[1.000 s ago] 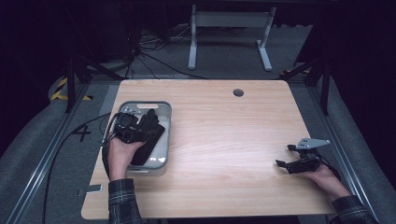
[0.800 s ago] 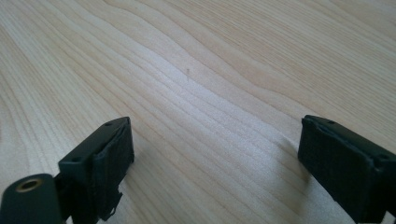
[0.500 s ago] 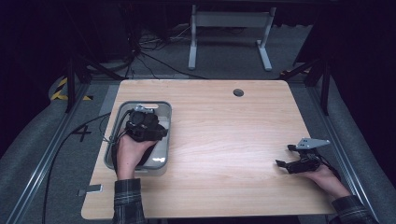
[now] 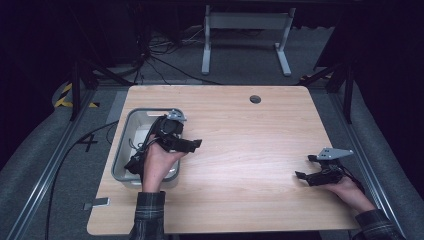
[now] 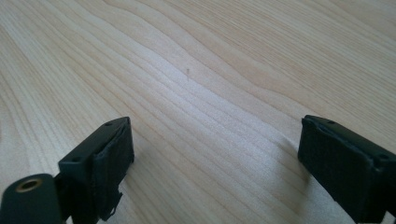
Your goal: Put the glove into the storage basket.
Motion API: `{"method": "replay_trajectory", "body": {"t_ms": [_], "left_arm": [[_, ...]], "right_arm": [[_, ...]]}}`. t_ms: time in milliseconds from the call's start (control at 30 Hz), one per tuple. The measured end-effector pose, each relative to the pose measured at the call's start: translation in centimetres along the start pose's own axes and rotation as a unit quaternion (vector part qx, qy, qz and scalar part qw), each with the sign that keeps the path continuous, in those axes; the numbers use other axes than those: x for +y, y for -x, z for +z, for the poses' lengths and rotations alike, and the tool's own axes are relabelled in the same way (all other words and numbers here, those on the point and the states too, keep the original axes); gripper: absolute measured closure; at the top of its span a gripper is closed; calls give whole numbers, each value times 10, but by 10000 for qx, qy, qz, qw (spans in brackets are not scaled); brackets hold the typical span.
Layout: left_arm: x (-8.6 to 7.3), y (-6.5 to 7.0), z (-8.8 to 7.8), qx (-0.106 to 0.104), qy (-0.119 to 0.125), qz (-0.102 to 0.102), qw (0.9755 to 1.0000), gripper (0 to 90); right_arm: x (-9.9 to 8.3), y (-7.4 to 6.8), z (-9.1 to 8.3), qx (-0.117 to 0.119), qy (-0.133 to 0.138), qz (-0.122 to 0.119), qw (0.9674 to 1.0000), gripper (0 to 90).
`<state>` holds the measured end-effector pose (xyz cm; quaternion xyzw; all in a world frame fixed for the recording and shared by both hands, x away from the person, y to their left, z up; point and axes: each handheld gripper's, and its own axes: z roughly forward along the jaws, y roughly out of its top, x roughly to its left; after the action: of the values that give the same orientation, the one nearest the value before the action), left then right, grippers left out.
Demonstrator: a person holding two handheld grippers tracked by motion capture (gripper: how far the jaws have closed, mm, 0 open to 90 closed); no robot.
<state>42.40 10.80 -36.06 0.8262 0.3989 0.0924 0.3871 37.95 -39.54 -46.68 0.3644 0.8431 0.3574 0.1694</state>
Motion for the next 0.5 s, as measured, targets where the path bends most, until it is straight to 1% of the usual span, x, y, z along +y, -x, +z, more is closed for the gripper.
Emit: {"method": "replay_trajectory", "body": {"t_ms": [100, 267, 300, 333, 367, 400, 433, 467, 500], "left_arm": [[2, 8, 6, -89, -25, 106, 9999, 160], [5, 24, 19, -166, -70, 243, 9995, 152], [6, 28, 22, -191, -84, 302, 9993, 152], [6, 31, 25, -212, -97, 307, 9993, 152], [6, 31, 25, -212, -97, 307, 9993, 151], [7, 37, 30, -245, -114, 390, 9989, 151], [7, 40, 33, -256, -118, 420, 9987, 151], [7, 40, 33, -256, -118, 420, 9987, 151], [7, 44, 36, -259, -112, 468, 9985, 150]], "right_arm": [[0, 0, 0, 7, 4, 1, 10000, 112], [0, 0, 0, 7, 3, 1, 10000, 111], [0, 0, 0, 7, 4, 2, 10000, 112], [0, 0, 0, 6, 3, 2, 10000, 111], [0, 0, 0, 6, 3, 2, 10000, 111], [0, 0, 0, 7, 4, 1, 10000, 112], [0, 0, 0, 0, -1, 0, 10000, 111], [0, 0, 0, 0, -1, 0, 10000, 111], [0, 0, 0, 0, 0, 0, 10000, 111]]}}
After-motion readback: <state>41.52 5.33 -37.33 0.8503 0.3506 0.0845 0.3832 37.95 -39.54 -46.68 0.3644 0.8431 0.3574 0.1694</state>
